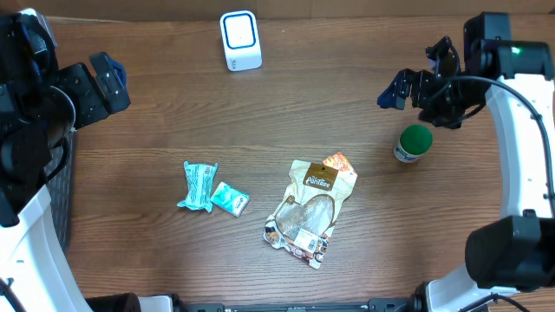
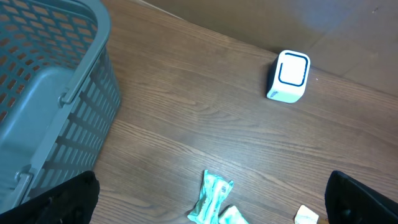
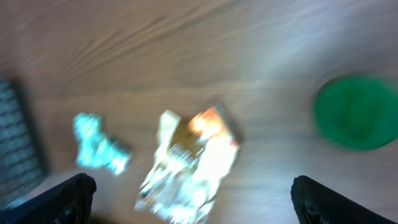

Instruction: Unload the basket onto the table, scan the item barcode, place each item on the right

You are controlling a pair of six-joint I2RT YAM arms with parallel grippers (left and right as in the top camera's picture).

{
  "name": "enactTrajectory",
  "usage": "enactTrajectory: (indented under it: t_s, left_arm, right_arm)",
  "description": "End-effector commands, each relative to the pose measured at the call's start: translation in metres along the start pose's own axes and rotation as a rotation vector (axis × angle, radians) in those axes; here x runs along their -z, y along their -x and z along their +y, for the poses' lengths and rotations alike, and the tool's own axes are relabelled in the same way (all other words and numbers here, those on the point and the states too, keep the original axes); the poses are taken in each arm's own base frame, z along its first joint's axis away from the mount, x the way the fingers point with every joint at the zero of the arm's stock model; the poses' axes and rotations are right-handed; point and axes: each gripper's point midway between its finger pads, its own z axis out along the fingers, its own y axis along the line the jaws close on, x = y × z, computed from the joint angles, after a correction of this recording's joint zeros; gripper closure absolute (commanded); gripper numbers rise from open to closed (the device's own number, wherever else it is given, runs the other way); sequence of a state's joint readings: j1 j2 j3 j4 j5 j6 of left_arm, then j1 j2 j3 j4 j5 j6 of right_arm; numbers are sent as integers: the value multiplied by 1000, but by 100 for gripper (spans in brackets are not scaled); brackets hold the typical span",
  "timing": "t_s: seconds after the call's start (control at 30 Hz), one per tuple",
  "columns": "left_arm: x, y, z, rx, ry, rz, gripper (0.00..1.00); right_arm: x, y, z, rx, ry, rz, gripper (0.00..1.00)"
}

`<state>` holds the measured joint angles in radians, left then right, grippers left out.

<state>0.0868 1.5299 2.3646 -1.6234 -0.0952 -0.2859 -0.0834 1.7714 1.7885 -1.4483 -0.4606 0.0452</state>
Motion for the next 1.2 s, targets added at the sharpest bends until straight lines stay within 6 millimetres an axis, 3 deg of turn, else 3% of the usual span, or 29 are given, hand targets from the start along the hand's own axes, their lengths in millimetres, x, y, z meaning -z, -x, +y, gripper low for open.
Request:
enactTrajectory:
  t_s: [0.0, 0.2, 0.4, 0.53, 0.87, 1.17]
  left_arm:
    - [1, 3, 2, 14, 9, -13, 1]
    - [1, 3, 2, 14, 9, -13, 0]
    - [1, 3, 2, 14, 9, -13, 0]
    - [1, 3, 2, 14, 9, -13, 0]
    - [1, 3, 2, 14, 9, -13, 0]
    - [1, 3, 2, 14, 9, -13, 1]
  right_arm:
    - [-10, -24, 24, -2, 133, 106, 0]
    - [-56, -77, 23, 35, 64, 308, 18]
    - [-102, -114, 9, -8, -41, 400, 21]
    - [-118, -136, -2, -51, -86, 454, 27]
    - [-162, -179, -17, -145, -134, 499, 42]
    - [-203, -188, 0, -158, -132, 414, 48]
